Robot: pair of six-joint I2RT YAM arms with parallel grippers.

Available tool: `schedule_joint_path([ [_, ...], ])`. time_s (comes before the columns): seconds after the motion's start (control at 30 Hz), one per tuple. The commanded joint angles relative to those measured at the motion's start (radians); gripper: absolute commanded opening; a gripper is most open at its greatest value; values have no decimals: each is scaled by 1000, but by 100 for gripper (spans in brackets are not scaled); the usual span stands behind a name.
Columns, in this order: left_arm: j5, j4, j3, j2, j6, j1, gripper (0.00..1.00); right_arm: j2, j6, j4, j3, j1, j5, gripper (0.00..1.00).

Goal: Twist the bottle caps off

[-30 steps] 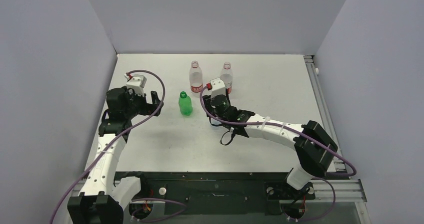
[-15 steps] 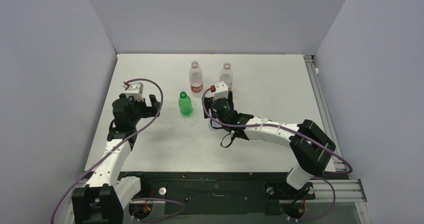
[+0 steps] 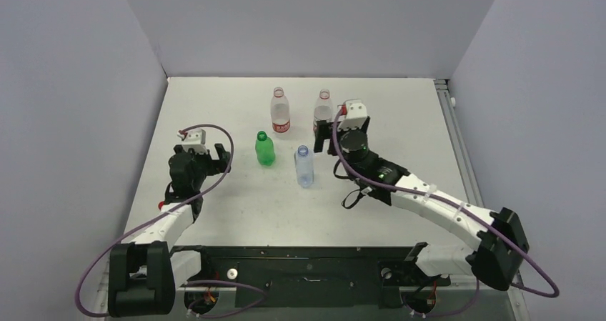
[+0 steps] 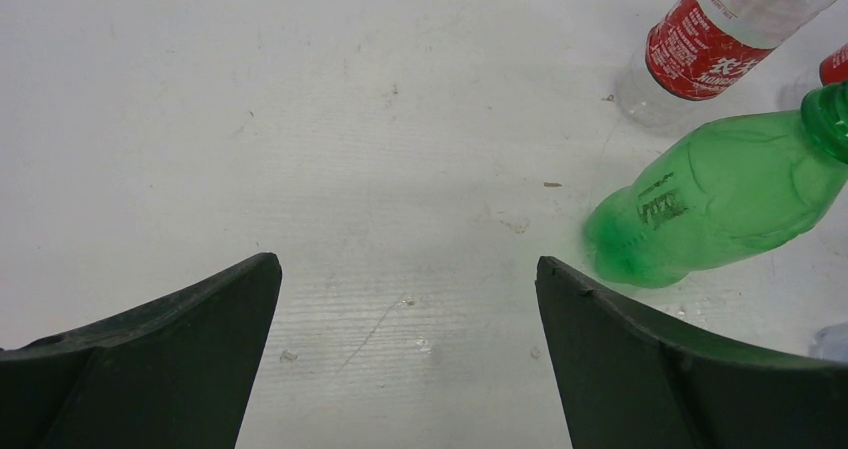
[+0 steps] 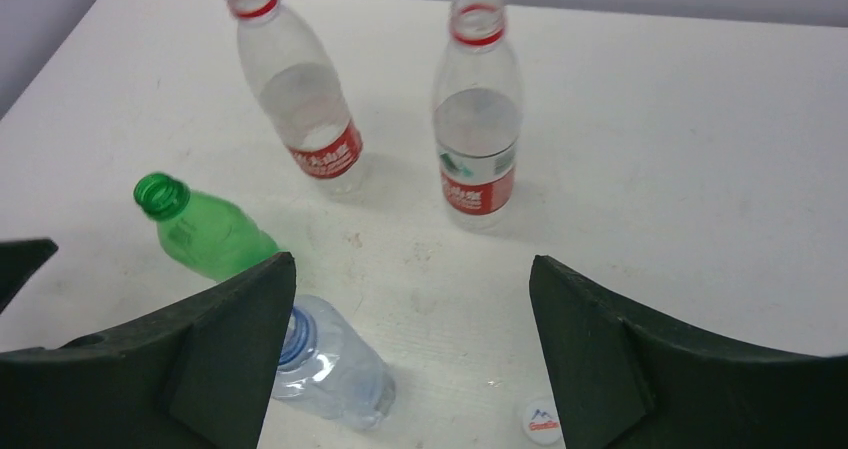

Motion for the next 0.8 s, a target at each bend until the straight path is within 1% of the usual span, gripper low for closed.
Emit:
schedule_joint_path([
  [0.0,-22,219,-43,38,-5,7,97,-161,1,-51,-52,-96,59,82],
  [0.03,-23,240,-58,46,1,7,97,-181,12,-52,-63,-148,73,82],
  [0.07,-25,282,-64,65,2,7,97,-219,17,-50,-85,-175,94,82],
  [0.13,-25,339,-80,104,-1,7,97,-268,34,-18,-132,-252,223,82],
  [0.17,-21,359,-88,117,-3,7,97,-283,31,6,-156,-301,257,83],
  [0.2,-19,403,-91,146,-5,7,97,-307,19,69,-212,-349,332,84],
  [0.23,-18,426,-99,160,-2,7,97,-314,-19,113,-242,-370,384,84],
  [0.27,-17,471,-104,185,15,7,97,-314,-46,176,-288,-412,478,86],
  [0.3,-20,494,-112,196,20,7,97,-307,-47,183,-298,-445,501,87],
  [0.33,-37,507,-109,208,22,7,97,-277,-19,137,-292,-516,520,87],
  [0.37,-48,508,-108,213,23,8,97,-242,3,87,-283,-548,529,87],
  [0.4,-62,545,-112,227,32,8,97,-230,28,81,-288,-603,534,87],
  [0.43,-66,574,-133,238,32,8,97,-225,27,120,-328,-623,531,87],
  [0.47,-75,645,-160,264,31,8,97,-228,20,153,-356,-658,509,87],
  [0.5,-79,683,-175,277,29,8,97,-237,17,226,-414,-673,485,87],
  [0.53,-81,761,-200,308,30,8,97,-239,16,257,-439,-701,437,87],
  [0.63,-88,895,-222,382,26,8,97,-187,-11,385,-496,-729,344,87],
  [0.67,-92,880,-207,393,24,8,97,-169,-39,410,-502,-731,330,87],
  [0.7,-94,800,-192,378,23,8,97,-138,-51,466,-518,-734,308,87],
  [0.77,-105,738,-151,384,18,7,97,-102,-71,560,-551,-742,281,87],
])
